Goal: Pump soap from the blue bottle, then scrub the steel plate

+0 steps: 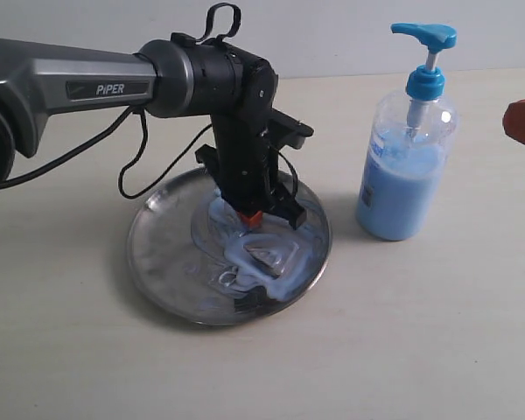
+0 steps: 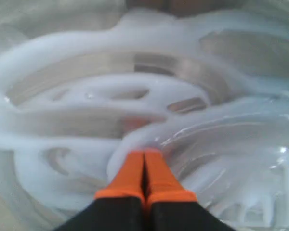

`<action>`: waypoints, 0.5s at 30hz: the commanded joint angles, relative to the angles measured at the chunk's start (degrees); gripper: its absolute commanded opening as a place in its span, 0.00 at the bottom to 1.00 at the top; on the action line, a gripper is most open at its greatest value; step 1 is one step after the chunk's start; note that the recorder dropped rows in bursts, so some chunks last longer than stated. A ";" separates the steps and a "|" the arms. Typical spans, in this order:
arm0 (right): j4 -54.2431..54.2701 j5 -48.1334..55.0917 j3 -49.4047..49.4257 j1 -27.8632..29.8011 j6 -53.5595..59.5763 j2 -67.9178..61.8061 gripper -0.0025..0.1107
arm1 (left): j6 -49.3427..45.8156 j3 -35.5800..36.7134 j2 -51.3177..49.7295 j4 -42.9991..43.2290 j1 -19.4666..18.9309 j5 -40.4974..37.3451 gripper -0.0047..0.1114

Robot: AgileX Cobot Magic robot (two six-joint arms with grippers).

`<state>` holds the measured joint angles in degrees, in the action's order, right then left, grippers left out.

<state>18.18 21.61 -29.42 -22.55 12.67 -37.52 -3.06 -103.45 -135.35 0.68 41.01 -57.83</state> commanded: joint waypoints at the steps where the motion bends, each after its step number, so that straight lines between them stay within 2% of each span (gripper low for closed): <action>1: 0.23 -0.52 -0.05 -0.04 0.36 0.16 0.02 | 0.73 0.85 0.15 4.04 -0.19 -5.01 0.04; 15: 0.23 -0.41 -0.05 -0.04 0.36 0.16 0.02 | 0.52 0.85 5.81 2.40 -2.43 -9.63 0.04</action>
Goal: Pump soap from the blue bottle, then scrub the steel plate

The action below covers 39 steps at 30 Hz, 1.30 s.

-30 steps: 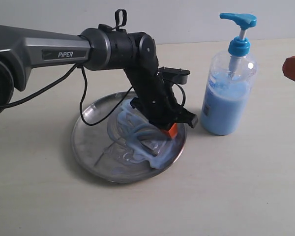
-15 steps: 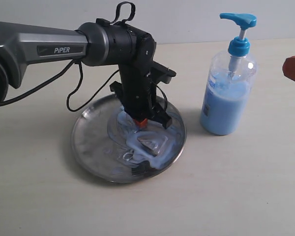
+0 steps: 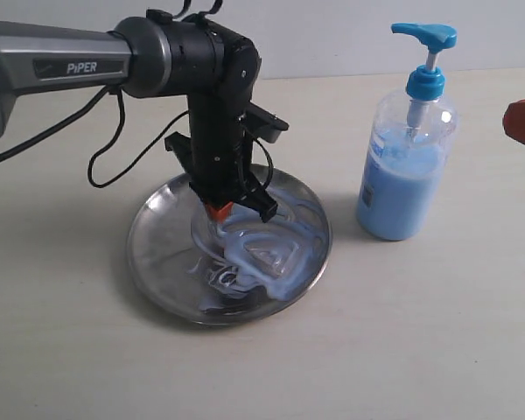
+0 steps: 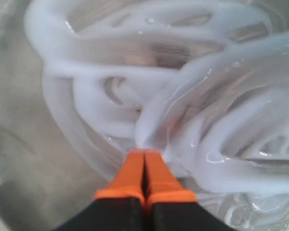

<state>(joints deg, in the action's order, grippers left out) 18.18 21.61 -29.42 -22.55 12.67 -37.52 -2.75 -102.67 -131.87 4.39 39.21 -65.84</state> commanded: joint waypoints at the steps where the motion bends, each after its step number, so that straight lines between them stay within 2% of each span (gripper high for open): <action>1: 0.23 -0.41 -0.05 -0.04 0.36 0.16 0.02 | 0.21 0.07 2.44 -1.85 -0.62 -1.83 0.04; 6: 0.37 -0.30 -0.05 -0.04 0.36 0.16 0.02 | -4.38 0.07 2.54 -9.60 -0.62 -1.12 0.04; 15: 0.48 -0.30 -0.05 -0.04 0.36 0.16 0.02 | -4.49 1.53 2.95 -11.30 -0.89 -0.82 0.04; 19: 0.72 -0.30 -0.05 -0.04 0.36 0.16 0.02 | -4.49 8.48 6.35 -13.37 -0.89 4.94 0.04; 24: 0.72 -0.30 -0.05 -0.04 0.36 0.16 0.02 | -4.49 13.24 8.89 -14.27 -0.89 10.22 0.04; 33: 0.72 -0.30 -0.05 -0.04 0.36 0.16 0.02 | -4.59 18.17 8.55 -14.09 -0.89 16.28 0.04; 39: 0.72 -0.30 -0.05 -0.04 0.36 0.16 0.02 | -5.00 18.99 8.31 -14.09 -0.89 18.37 0.04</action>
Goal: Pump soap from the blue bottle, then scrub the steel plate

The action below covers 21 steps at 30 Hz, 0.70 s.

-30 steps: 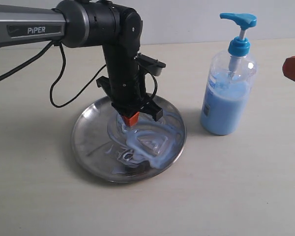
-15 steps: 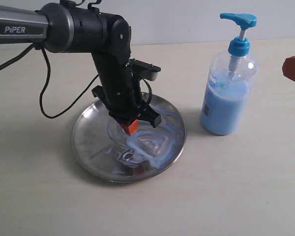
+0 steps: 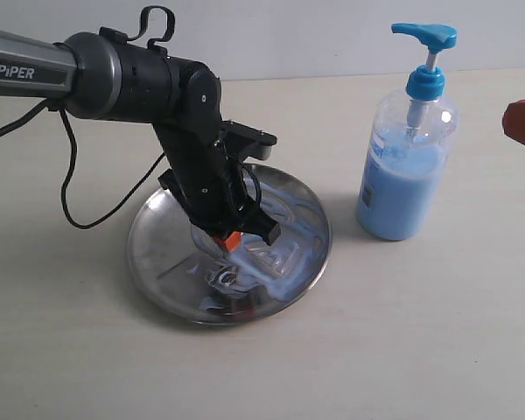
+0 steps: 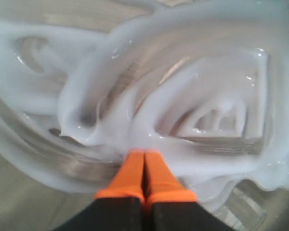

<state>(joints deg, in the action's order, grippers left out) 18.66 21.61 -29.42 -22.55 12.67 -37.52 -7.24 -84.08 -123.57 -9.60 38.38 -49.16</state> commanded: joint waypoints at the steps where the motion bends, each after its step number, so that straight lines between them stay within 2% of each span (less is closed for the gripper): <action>1: 0.23 -0.30 -0.05 -0.04 0.36 0.16 0.02 | -0.63 0.39 -0.12 0.00 -0.06 1.81 0.04; 14: 0.24 -0.42 -0.05 -0.04 0.36 0.16 0.02 | -1.66 0.48 -3.10 0.00 -0.06 2.52 0.04; 21: 0.34 -0.63 -0.05 -0.04 0.36 0.16 0.02 | -1.78 0.48 -3.21 -1.70 -0.06 7.72 0.04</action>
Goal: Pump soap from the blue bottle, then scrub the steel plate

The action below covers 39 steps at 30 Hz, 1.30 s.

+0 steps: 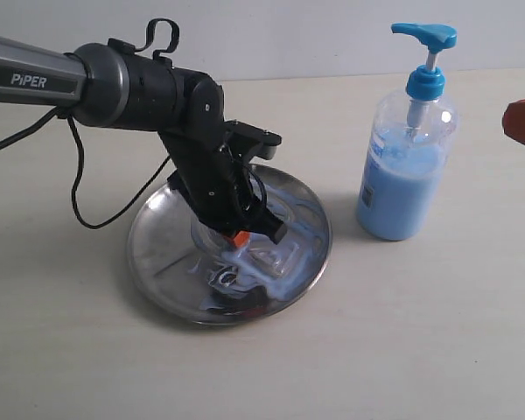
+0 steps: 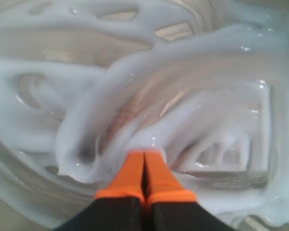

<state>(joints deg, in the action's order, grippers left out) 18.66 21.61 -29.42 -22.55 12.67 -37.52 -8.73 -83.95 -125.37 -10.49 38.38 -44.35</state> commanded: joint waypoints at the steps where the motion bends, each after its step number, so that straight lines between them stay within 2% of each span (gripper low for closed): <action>1: 0.34 -0.63 -0.05 -0.04 0.36 0.16 0.02 | -0.30 0.36 -1.41 -1.06 -0.06 3.83 0.04; 6: 0.34 -0.74 -0.05 -0.04 0.36 0.16 0.02 | -0.52 -0.21 -1.41 -3.47 -0.06 4.96 0.04; 10: 0.34 -0.74 -0.05 -0.04 0.75 0.16 0.02 | -7.13 -0.99 -1.41 -11.64 -0.06 3.83 0.04; 13: 0.34 -0.74 -0.05 -0.04 0.74 0.16 0.02 | -9.48 -1.21 -1.41 -13.35 -0.06 1.27 0.04; 20: 0.34 -0.42 -0.05 -0.04 1.12 0.16 0.02 | -9.73 -1.35 -1.41 -7.60 -0.06 -8.38 0.04; 25: 0.34 -0.42 -0.05 -0.04 1.26 0.16 0.02 | -9.49 -1.35 -1.20 -5.10 -0.06 -12.46 0.04; 33: 0.34 -0.42 -0.05 -0.04 1.26 0.16 0.02 | -5.42 -1.35 -1.20 0.33 -0.06 -14.50 0.04; 39: 0.34 -0.42 -0.05 -0.04 1.26 0.16 0.02 | -3.67 -1.35 -1.20 3.03 -0.06 -13.04 0.04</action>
<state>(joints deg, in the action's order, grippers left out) 18.66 21.61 -29.42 -22.55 13.49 -37.52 -14.24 -85.54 -126.11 -10.43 38.38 -58.82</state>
